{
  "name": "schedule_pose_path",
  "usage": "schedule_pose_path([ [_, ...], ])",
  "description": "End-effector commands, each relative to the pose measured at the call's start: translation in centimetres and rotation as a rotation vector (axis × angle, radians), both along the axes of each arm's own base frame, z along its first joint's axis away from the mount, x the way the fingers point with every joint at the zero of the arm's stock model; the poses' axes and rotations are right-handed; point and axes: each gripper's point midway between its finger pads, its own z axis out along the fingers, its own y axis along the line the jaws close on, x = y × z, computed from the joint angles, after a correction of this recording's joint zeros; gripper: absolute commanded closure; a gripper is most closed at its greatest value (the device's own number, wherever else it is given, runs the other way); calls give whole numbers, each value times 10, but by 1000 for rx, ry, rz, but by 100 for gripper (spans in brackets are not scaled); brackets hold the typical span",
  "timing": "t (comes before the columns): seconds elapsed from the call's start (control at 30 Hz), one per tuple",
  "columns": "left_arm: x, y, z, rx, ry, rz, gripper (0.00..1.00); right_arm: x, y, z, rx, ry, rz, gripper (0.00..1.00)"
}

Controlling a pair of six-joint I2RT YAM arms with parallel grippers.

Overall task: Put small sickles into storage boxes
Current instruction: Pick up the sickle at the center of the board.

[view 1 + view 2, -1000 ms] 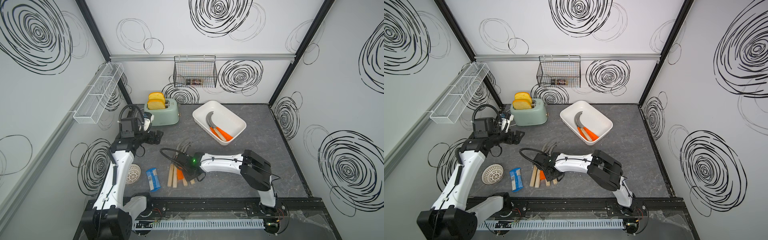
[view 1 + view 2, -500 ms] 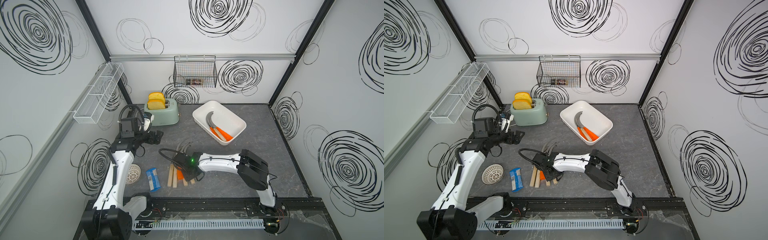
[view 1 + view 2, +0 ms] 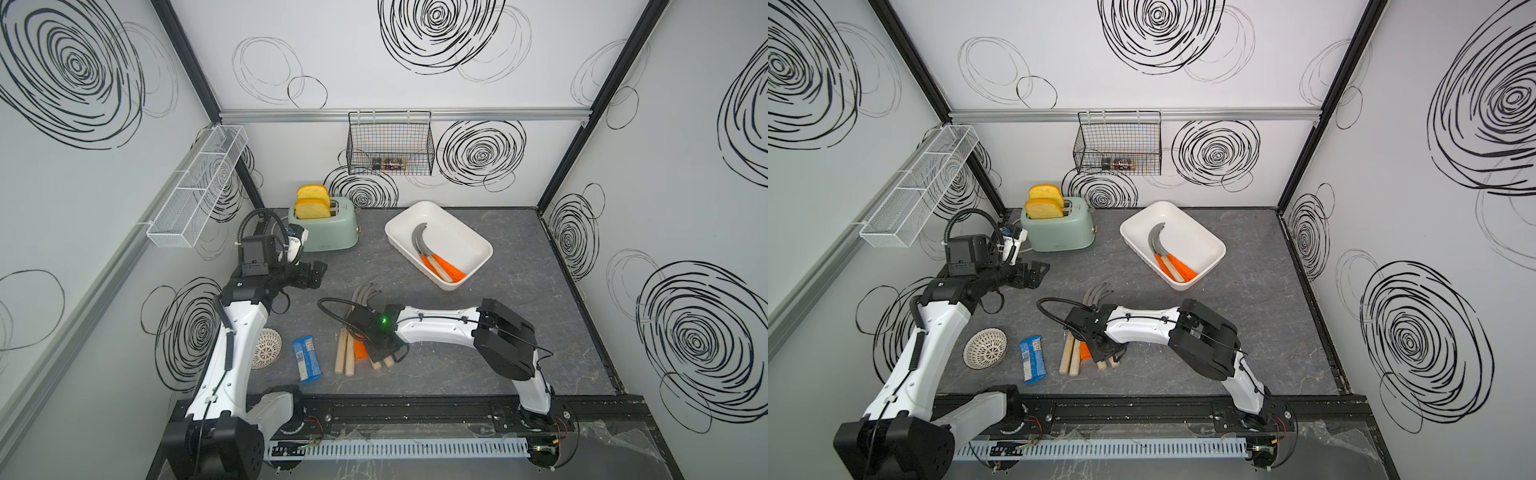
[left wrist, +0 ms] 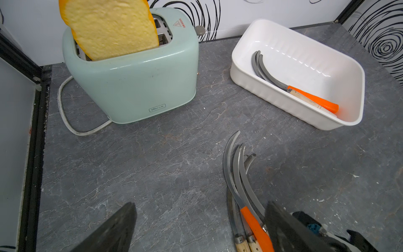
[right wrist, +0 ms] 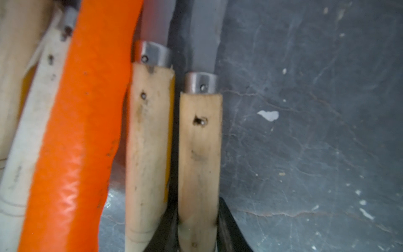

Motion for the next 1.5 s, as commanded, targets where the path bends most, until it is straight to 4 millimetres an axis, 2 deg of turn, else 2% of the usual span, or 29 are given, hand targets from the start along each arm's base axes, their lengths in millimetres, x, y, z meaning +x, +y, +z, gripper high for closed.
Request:
schedule_pose_path([
  [0.0, 0, 0, 20, -5, -55, -4, 4, 1, -9, -10, -49, 7, 5, 74],
  [0.37, 2, 1, 25, -3, -61, -1, 4, 7, -14, -1, -35, -17, 6, 85],
  [0.5, 1, 2, 24, 3, -58, 1, 4, 12, -18, 5, -26, -31, 4, 92],
  [0.9, 2, 2, 28, -2, -66, 6, 4, 20, -16, 19, 8, -49, 26, 96],
  [1.2, 2, 2, 28, 1, -68, 10, 4, 27, -14, 39, 57, -68, 30, 100],
  [1.47, 3, 2, 28, -6, -68, 10, 4, 31, -20, 47, 64, -72, 28, 100],
])
